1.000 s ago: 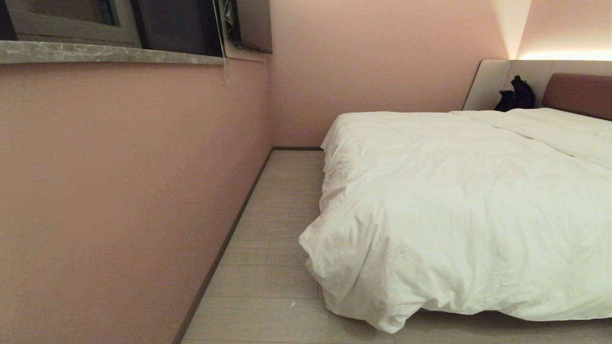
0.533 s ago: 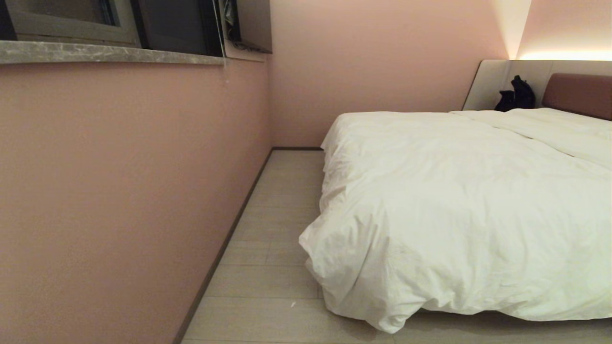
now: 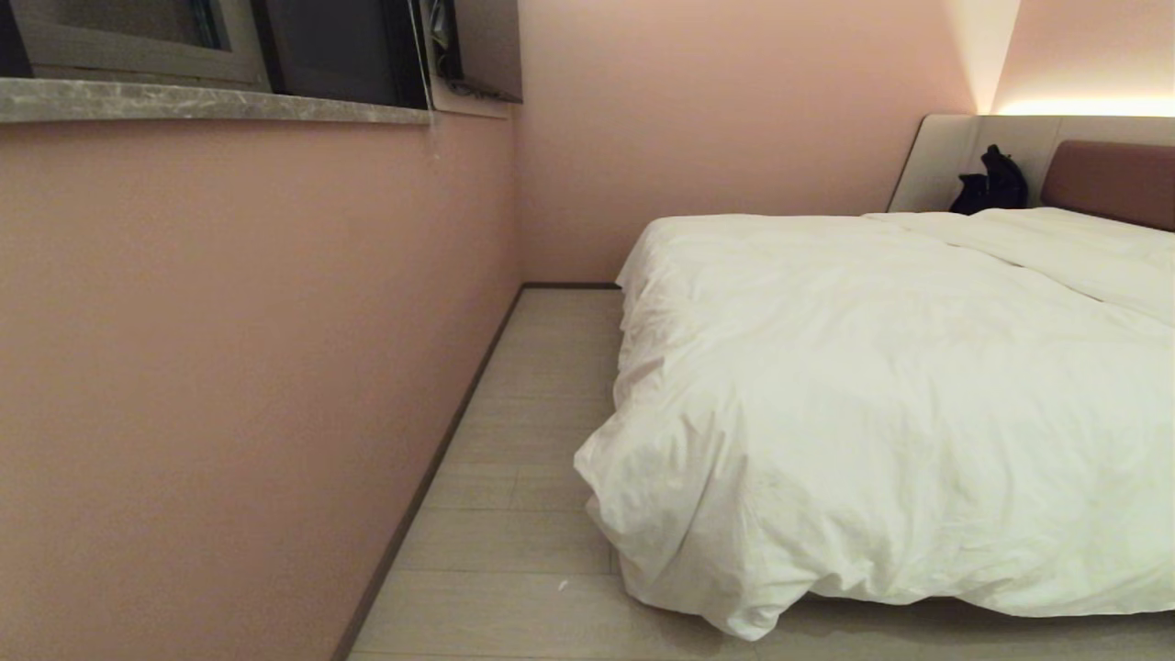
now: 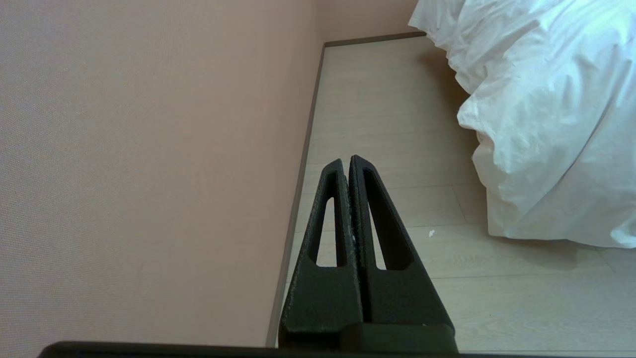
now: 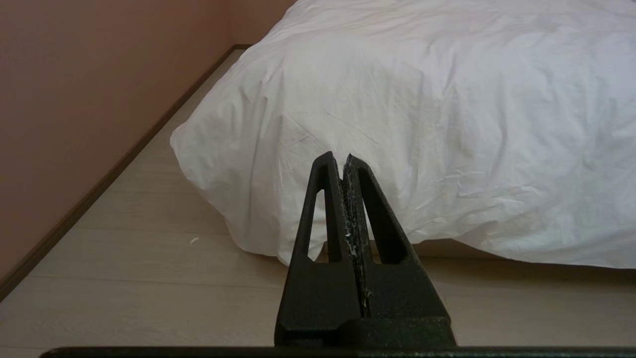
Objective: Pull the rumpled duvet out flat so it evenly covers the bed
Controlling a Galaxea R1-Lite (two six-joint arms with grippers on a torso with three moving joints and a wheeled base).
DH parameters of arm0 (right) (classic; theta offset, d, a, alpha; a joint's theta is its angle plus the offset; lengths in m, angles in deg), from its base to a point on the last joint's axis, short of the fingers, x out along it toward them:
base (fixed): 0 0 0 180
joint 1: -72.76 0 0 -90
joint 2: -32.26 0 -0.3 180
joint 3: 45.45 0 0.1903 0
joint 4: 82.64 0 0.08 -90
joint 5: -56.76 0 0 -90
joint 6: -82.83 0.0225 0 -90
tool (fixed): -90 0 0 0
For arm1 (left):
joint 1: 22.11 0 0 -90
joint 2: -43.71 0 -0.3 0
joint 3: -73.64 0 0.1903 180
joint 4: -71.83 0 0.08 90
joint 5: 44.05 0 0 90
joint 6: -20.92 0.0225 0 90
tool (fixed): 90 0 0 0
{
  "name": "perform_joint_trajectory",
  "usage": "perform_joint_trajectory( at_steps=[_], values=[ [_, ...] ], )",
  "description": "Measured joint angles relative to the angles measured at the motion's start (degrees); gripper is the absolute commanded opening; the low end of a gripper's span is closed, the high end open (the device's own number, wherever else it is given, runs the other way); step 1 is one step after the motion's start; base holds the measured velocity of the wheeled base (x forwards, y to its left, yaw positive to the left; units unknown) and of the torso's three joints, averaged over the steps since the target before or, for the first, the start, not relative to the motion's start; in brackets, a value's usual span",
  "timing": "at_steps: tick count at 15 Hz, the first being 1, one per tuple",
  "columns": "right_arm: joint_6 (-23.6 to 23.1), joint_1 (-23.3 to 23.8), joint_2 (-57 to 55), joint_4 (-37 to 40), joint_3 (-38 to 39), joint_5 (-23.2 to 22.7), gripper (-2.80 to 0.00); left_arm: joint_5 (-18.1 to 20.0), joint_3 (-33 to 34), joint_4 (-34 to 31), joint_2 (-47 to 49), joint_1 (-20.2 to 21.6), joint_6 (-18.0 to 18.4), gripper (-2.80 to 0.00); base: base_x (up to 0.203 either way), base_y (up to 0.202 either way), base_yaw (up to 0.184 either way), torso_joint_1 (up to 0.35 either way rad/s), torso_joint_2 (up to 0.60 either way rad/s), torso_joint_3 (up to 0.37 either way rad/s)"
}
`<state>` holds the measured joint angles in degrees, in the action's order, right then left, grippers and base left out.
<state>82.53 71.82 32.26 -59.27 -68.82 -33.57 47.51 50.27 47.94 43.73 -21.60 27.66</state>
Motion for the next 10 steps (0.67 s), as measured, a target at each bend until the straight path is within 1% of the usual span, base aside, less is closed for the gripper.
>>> perform_joint_trajectory(
  at_steps=[10],
  values=[
    [0.0, 0.0, 0.0, 0.0, 0.0, 0.0, -2.80, 0.0, 0.0, 0.0, 0.0, 0.0, 0.0, -2.80, 0.000, 0.000, 0.000, 0.000, 0.00, 0.000]
  ],
)
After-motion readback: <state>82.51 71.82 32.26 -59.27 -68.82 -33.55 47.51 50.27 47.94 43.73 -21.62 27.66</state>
